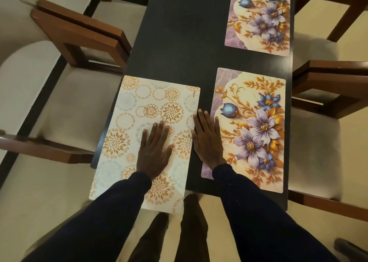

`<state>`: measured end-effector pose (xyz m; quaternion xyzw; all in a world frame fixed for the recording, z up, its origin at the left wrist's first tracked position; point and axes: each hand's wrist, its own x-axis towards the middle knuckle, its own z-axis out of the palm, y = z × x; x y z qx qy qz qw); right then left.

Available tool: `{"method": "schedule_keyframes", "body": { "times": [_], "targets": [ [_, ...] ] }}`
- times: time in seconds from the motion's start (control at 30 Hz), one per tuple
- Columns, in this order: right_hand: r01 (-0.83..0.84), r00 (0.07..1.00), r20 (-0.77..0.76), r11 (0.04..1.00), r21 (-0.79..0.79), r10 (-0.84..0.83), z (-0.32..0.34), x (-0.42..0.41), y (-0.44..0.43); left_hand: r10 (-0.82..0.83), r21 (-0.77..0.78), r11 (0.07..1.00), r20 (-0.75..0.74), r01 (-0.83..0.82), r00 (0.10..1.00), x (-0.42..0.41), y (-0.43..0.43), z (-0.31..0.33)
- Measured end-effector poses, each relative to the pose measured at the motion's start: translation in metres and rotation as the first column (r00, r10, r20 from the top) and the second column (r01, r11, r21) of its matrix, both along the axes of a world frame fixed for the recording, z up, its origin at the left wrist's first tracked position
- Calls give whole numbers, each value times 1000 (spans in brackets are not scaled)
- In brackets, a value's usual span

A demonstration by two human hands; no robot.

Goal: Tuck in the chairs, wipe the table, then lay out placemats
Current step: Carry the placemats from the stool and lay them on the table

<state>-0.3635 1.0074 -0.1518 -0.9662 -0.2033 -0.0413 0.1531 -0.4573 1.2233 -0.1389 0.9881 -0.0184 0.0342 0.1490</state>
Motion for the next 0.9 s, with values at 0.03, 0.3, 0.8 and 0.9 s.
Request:
{"method": "schedule_keyframes", "body": {
  "times": [0.03,0.3,0.8,0.9],
  "targets": [
    [0,1000,2,1000,1,0,0,-1,0,6,5,1000,2,-6,1000,0,0,0],
    [-3,1000,-7,1000,4,3,-1,1,1,6,-5,1000,24,-6,1000,1,1,-3],
    [-51,999,-20,997,-64,50,-5,86,33,3,-9,1000,94,-2,996,59,36,-7],
    [-54,999,-8,997,-51,53,-4,87,35,-1,-7,1000,103,1,995,60,36,-9]
  ]
}}
